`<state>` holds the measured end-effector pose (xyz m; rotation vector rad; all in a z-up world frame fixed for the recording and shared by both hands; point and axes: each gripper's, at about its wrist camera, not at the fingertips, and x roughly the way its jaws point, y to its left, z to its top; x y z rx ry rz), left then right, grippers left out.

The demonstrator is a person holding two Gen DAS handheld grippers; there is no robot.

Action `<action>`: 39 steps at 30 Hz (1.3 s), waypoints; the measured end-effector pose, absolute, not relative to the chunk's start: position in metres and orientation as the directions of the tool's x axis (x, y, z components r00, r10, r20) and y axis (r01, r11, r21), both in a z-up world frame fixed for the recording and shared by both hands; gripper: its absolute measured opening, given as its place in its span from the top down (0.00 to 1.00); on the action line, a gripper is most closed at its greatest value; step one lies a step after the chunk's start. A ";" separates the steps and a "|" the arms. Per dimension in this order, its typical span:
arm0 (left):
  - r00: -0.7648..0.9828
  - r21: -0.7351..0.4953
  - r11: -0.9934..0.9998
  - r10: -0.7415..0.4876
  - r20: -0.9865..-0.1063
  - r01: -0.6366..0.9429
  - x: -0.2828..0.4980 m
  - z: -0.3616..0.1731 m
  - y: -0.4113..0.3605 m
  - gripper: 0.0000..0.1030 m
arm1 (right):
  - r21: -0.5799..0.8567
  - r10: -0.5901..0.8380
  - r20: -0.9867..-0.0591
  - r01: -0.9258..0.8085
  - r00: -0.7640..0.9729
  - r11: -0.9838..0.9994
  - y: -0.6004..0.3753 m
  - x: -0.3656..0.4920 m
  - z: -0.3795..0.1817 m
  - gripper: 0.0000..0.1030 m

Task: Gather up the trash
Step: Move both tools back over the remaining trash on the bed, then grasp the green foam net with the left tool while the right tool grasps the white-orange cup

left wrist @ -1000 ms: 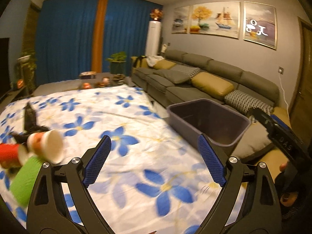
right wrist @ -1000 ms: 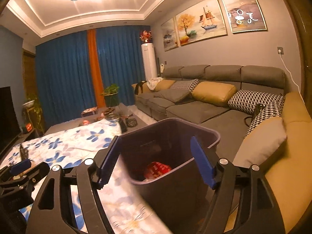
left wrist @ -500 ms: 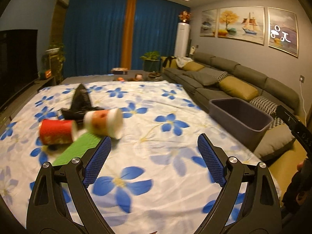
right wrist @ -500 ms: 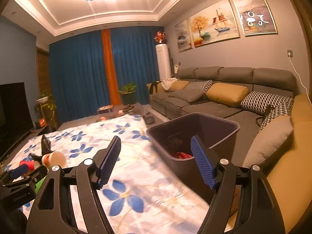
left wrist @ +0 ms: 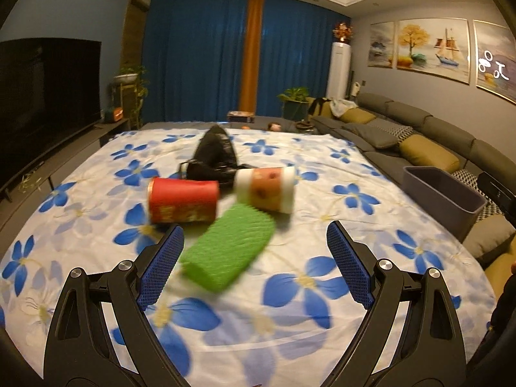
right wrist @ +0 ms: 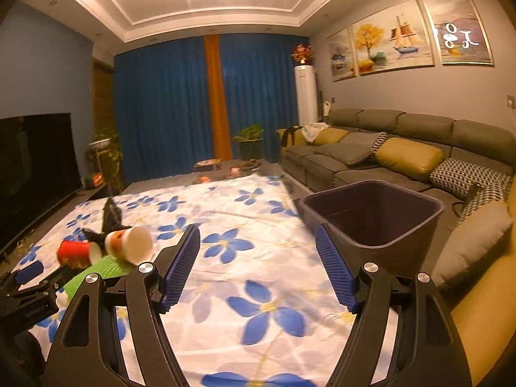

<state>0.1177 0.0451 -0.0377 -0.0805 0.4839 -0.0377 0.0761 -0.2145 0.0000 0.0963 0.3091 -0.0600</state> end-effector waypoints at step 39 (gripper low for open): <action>0.724 -0.194 0.973 -0.221 -0.653 0.121 0.179 -0.073 0.082 0.89 | 0.041 0.193 -0.479 -0.198 0.856 0.979 -0.092 0.174 -0.032 0.30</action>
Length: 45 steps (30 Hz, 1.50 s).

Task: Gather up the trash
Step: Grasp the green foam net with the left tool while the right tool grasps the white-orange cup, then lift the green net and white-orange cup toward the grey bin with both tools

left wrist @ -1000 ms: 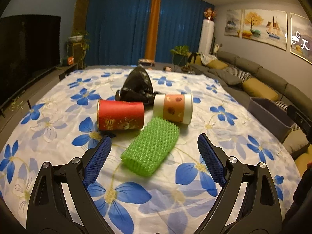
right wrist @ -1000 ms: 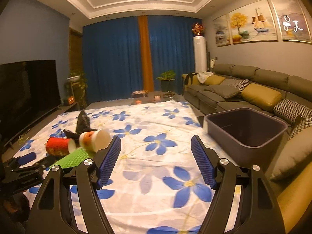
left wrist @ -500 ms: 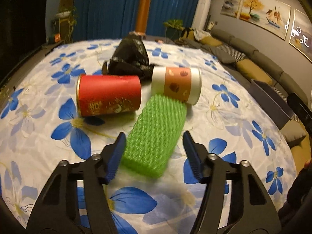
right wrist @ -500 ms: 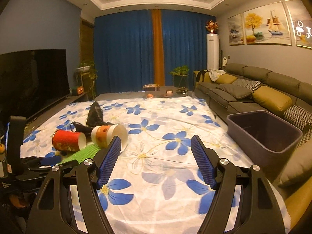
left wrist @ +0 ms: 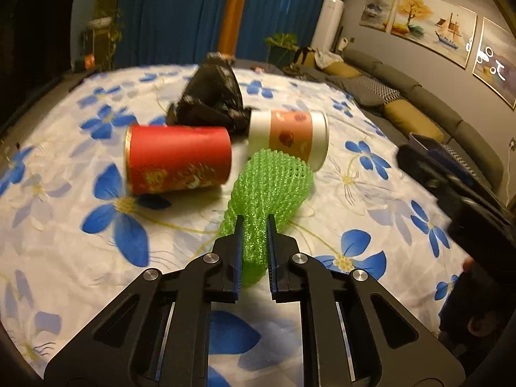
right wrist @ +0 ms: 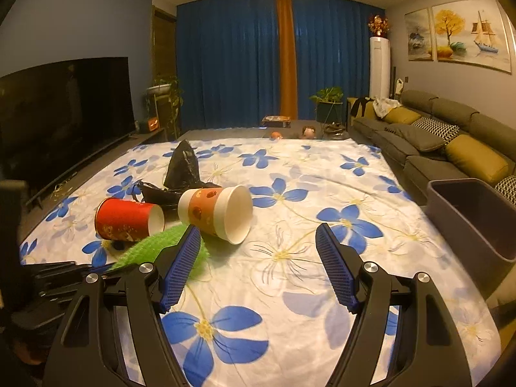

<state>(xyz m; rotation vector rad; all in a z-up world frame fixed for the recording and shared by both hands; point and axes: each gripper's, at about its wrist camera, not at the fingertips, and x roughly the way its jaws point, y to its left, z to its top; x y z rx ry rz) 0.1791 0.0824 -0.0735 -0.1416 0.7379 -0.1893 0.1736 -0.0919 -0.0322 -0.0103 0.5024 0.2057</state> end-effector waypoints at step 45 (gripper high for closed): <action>0.835 -0.186 0.982 -0.131 -0.534 0.035 0.154 -0.031 0.103 0.89 | 0.160 0.349 -0.503 -0.312 0.791 0.937 -0.093 0.175 -0.033 0.96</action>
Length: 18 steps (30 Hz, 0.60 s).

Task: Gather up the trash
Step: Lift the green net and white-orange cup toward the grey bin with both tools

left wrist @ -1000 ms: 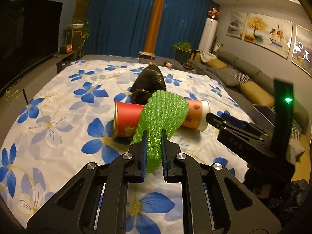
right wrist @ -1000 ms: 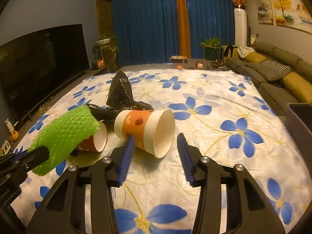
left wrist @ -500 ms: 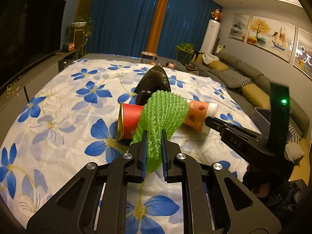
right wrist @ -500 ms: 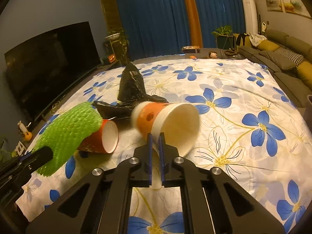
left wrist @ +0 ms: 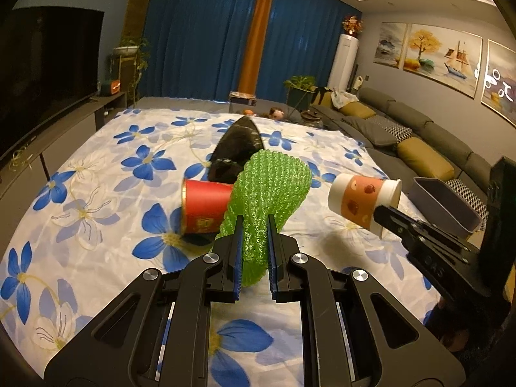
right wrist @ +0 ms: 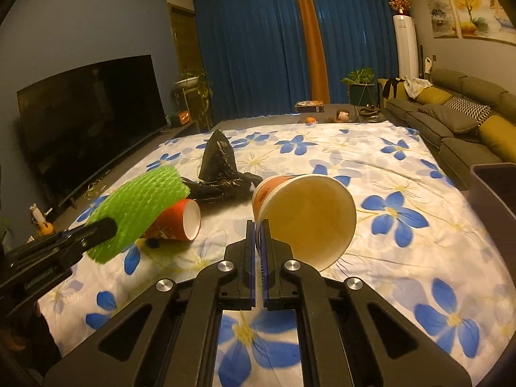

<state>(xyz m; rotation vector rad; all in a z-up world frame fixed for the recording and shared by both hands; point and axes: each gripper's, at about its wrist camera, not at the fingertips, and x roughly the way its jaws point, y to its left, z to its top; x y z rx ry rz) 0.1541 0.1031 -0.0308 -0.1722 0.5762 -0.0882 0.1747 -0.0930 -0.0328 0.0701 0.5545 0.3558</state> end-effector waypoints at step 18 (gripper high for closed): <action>0.831 -0.134 0.981 -0.188 -0.523 0.138 0.149 -0.015 0.027 0.89 | 0.167 0.255 -0.429 -0.202 0.867 0.965 -0.168 0.131 -0.012 0.97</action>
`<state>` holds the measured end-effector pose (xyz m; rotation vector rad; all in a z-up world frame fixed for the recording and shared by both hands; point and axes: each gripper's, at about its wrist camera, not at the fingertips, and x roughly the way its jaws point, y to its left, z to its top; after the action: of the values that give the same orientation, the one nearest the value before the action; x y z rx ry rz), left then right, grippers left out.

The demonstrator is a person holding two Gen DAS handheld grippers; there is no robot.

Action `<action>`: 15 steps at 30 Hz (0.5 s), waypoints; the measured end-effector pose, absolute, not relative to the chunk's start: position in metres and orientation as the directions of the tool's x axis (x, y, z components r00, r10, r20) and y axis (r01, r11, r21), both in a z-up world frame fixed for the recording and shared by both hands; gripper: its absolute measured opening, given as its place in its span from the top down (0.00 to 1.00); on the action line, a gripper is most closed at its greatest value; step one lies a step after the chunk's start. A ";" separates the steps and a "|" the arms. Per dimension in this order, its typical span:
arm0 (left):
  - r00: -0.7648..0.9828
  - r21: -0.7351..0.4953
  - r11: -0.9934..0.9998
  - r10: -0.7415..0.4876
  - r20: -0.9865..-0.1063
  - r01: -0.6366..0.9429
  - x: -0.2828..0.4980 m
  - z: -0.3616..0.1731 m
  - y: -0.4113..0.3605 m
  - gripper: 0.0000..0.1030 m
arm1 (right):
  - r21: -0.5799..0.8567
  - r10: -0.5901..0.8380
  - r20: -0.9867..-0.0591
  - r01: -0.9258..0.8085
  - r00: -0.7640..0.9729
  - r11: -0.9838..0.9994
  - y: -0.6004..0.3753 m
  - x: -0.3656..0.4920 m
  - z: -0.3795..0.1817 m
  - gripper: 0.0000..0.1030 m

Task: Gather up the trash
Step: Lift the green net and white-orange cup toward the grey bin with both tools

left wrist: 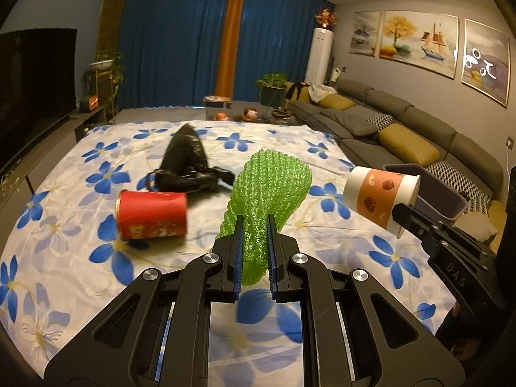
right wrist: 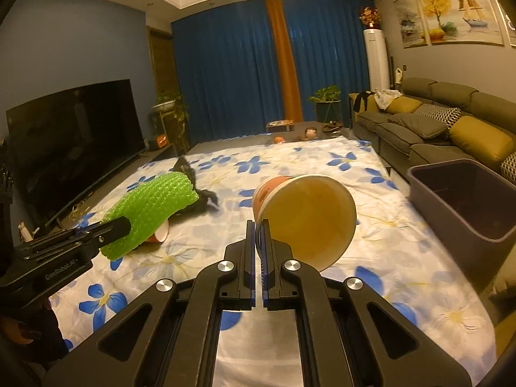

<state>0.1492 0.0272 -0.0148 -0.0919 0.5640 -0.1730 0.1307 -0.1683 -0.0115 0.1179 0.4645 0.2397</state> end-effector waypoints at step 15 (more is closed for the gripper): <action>0.814 -0.099 0.962 -0.268 -0.516 0.253 0.162 -0.008 -0.051 0.89 | 0.183 0.151 -0.407 -0.082 0.901 0.980 -0.236 0.123 -0.009 0.97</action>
<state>0.1624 -0.0513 -0.0081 -0.0265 0.5540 -0.2779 0.1233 -0.2364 -0.0085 0.1638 0.4329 0.1211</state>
